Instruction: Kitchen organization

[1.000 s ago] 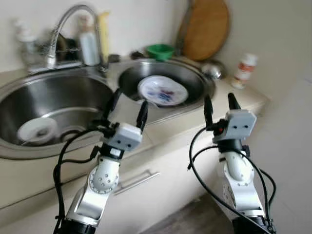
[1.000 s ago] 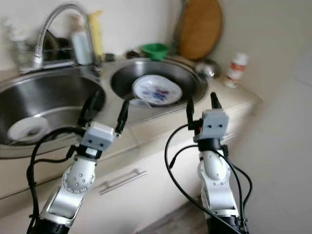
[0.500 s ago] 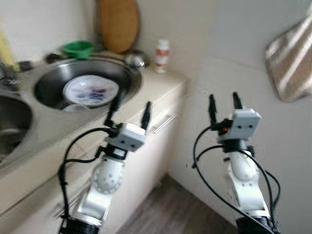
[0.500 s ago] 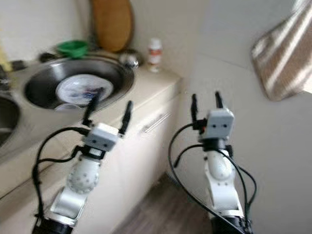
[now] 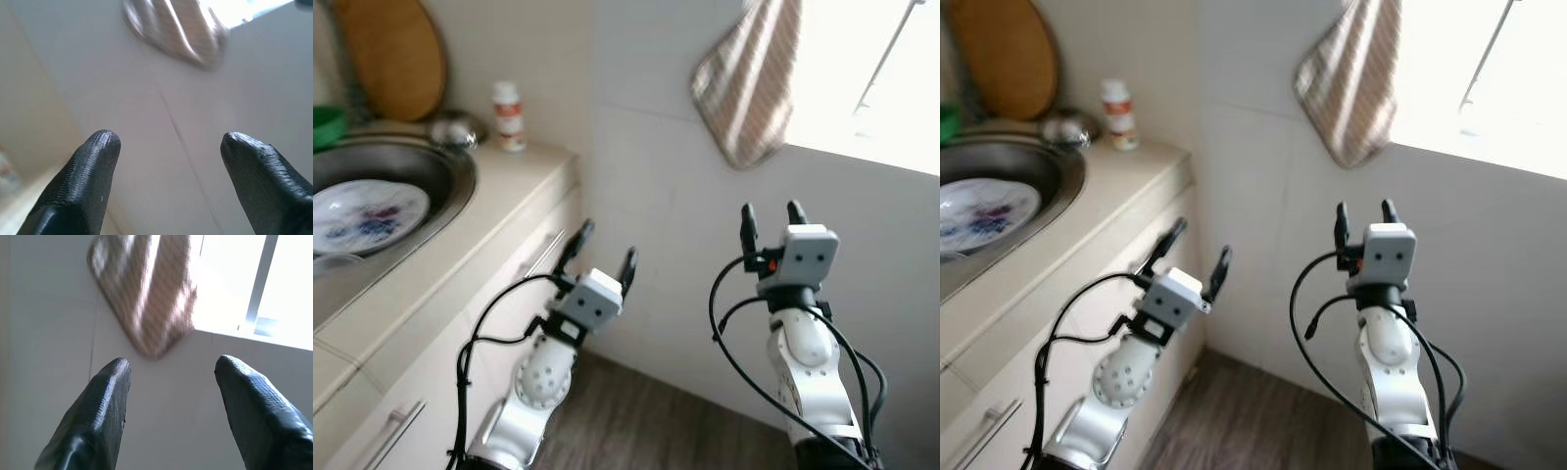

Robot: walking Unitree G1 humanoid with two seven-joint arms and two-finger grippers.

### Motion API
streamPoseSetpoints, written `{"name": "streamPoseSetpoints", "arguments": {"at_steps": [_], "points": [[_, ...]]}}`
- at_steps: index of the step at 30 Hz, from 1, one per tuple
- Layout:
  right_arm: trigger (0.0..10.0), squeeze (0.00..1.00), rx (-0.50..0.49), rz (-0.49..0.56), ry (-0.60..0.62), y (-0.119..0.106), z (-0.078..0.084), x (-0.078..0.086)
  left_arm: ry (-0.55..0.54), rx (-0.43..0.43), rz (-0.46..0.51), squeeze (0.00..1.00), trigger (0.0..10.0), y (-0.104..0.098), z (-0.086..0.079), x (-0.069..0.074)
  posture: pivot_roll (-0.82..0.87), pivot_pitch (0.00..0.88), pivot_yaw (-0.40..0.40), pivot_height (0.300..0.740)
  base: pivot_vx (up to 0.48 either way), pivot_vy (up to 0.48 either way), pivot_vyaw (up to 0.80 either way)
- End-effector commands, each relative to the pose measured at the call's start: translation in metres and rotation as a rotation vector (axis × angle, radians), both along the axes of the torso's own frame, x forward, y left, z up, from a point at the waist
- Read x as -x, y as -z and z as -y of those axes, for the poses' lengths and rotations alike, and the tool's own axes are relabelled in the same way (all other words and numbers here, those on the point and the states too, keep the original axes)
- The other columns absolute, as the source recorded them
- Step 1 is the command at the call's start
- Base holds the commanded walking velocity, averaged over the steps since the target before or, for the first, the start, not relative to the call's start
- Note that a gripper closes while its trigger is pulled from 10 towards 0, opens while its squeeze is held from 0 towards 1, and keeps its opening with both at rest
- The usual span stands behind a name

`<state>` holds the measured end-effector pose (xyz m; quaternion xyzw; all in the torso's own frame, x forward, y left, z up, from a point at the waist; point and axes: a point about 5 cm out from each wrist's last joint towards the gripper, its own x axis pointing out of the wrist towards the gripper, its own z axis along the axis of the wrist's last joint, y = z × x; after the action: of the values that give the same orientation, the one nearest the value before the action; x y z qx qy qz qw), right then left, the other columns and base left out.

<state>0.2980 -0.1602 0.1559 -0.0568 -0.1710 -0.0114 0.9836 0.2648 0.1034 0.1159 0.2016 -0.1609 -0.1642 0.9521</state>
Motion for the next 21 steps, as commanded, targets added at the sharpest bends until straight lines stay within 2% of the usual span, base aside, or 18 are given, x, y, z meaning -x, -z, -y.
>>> {"name": "streamPoseSetpoints", "arguments": {"at_steps": [1,4,6,7,9,12,13,14,15,16,21], "points": [[10.0,0.00,0.029,-0.090,-0.002,0.013,0.002,-0.001,-0.021,0.036,-0.100,0.00,10.0,0.012,-0.003,-0.001,0.04,0.000,-0.029,0.740,0.000,0.000,-0.79],[10.0,0.00,0.098,-0.198,-0.007,0.032,0.003,0.002,-0.056,0.049,-0.249,0.00,10.0,0.035,-0.009,0.002,0.03,0.000,-0.030,0.740,0.000,0.000,-0.78],[10.0,0.00,0.084,-0.265,0.007,0.045,0.008,0.006,-0.070,0.061,-0.325,0.00,10.0,0.044,-0.012,0.005,0.03,0.000,-0.032,0.740,0.000,0.000,-0.78],[10.0,0.00,0.081,-0.273,0.005,0.046,0.008,0.006,-0.075,0.053,-0.336,0.00,10.0,0.045,-0.013,0.005,0.03,0.000,-0.032,0.740,0.000,0.000,-0.79],[10.0,0.00,0.150,-0.338,-0.055,0.058,0.005,0.010,-0.077,0.029,-0.373,0.00,10.0,0.053,-0.016,0.007,0.03,0.000,-0.033,0.740,0.000,0.000,-0.77],[10.0,0.00,0.232,-0.416,-0.108,0.072,0.001,0.016,-0.088,-0.004,-0.437,0.00,10.0,0.068,-0.020,0.011,0.03,0.000,-0.031,0.740,0.000,0.000,0.00],[10.0,0.00,0.232,-0.416,-0.108,0.072,0.001,0.016,-0.088,-0.004,-0.437,0.00,10.0,0.068,-0.020,0.011,0.03,0.000,-0.031,0.740,0.000,0.000,0.00],[10.0,0.00,0.253,-0.467,-0.114,0.081,0.001,0.021,-0.097,-0.005,-0.488,0.00,10.0,0.078,-0.023,0.014,0.03,0.000,-0.028,0.740,0.000,0.000,0.00],[10.0,0.00,0.315,-0.544,-0.131,0.094,0.001,0.026,-0.100,0.024,-0.513,0.00,10.0,0.081,-0.024,0.013,0.02,0.000,-0.026,0.740,0.000,0.000,0.00],[10.0,0.00,0.341,-0.574,-0.132,0.100,0.002,0.029,-0.091,0.036,-0.508,0.00,10.0,0.079,-0.023,0.012,0.02,0.000,-0.023,0.740,0.000,0.000,0.00],[10.0,0.00,0.350,-0.683,-0.123,0.117,0.006,0.037,-0.079,0.023,-0.533,0.00,10.0,0.080,-0.023,0.008,0.01,0.000,-0.008,0.740,0.000,0.000,0.00]]}}
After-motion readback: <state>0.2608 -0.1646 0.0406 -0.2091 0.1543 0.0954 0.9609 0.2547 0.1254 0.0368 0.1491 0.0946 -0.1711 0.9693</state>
